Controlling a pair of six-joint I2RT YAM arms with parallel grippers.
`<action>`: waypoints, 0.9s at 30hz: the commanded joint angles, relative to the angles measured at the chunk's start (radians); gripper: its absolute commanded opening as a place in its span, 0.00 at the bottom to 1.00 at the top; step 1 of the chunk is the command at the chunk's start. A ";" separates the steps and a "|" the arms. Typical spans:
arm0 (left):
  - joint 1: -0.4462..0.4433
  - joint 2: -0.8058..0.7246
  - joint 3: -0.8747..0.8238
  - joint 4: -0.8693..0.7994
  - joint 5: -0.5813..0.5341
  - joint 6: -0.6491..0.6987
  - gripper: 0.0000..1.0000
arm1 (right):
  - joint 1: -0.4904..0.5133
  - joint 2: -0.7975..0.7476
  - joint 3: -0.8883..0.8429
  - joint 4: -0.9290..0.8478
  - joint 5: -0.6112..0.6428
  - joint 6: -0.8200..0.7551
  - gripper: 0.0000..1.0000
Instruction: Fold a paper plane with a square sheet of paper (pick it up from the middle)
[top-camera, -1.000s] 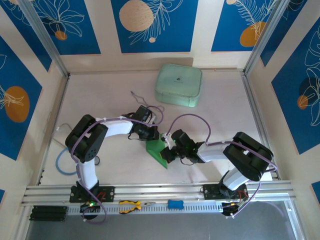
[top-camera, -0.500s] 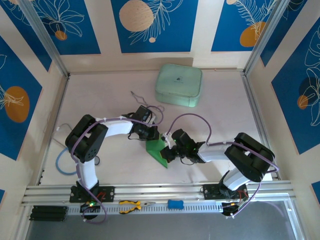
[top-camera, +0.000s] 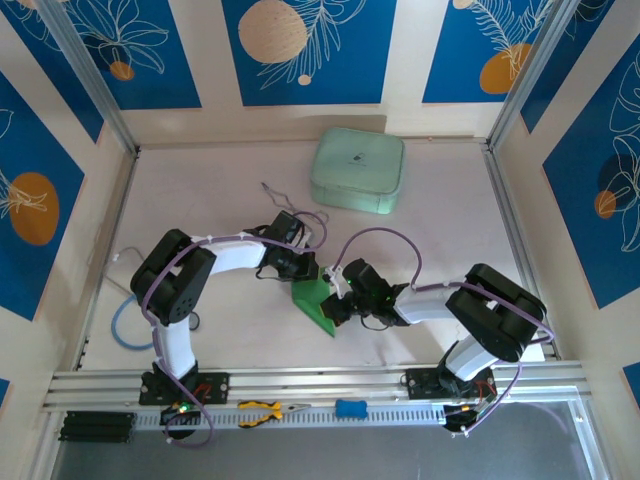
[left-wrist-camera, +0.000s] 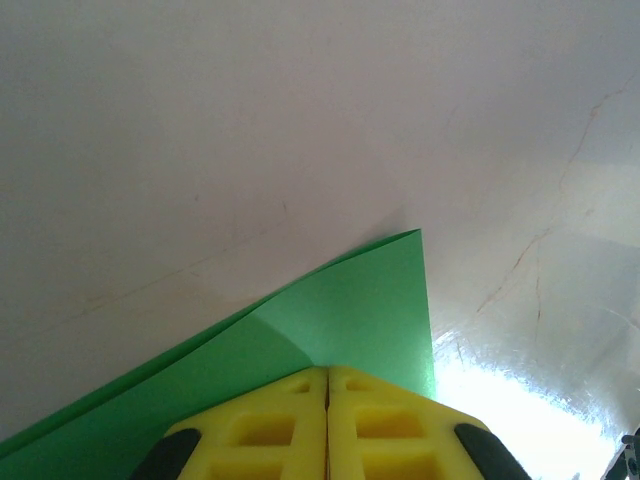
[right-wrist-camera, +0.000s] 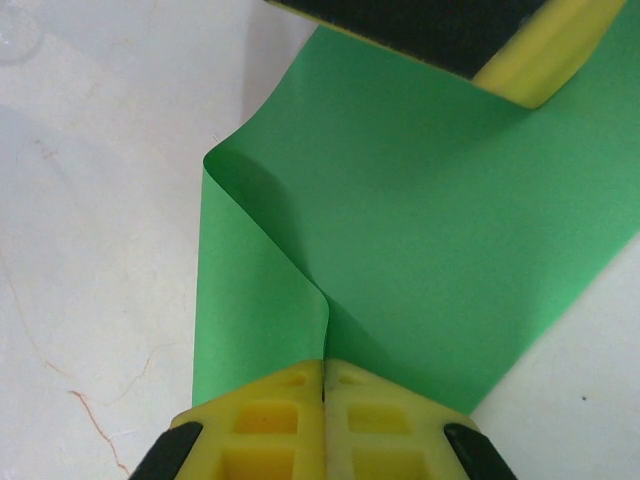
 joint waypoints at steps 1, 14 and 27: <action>0.006 0.023 -0.028 -0.034 -0.023 0.006 0.09 | 0.006 0.023 -0.005 -0.009 0.018 0.003 0.04; 0.007 -0.047 0.028 -0.072 -0.063 0.012 0.19 | 0.011 0.031 -0.011 0.002 0.019 0.006 0.04; 0.007 -0.347 -0.137 -0.014 -0.132 -0.095 0.19 | 0.009 0.021 -0.028 0.020 0.028 0.015 0.04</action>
